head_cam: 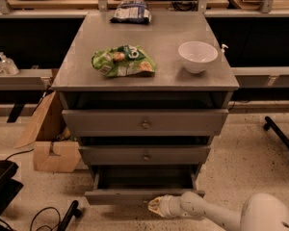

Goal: Close bottom drawer

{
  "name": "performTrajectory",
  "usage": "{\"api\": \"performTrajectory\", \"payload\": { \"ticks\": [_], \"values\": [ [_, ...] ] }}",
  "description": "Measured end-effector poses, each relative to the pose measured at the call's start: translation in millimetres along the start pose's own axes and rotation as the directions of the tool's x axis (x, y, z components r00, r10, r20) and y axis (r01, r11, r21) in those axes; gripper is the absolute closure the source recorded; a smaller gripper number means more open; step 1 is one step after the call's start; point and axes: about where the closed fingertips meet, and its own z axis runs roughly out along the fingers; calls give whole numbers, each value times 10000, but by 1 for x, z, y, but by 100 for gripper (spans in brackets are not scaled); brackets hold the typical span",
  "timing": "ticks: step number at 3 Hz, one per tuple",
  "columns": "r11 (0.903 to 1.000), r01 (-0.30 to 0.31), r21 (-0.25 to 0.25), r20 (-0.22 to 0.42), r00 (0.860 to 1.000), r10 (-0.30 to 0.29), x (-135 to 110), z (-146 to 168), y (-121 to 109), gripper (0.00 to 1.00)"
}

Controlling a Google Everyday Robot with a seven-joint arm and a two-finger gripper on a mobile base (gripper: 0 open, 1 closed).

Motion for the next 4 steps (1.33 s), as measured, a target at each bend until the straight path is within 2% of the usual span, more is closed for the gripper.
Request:
{"api": "performTrajectory", "payload": {
  "ticks": [1,2,3,4],
  "values": [
    [9998,201,20,-60,9998,-201,-5,15,-16,100],
    [9998,201,20,-60,9998,-201,-5,15,-16,100],
    [9995,316,77,-113,9994,-315,-8,23,-28,100],
    [9995,316,76,-113,9994,-315,-8,23,-26,82]
  ]
}}
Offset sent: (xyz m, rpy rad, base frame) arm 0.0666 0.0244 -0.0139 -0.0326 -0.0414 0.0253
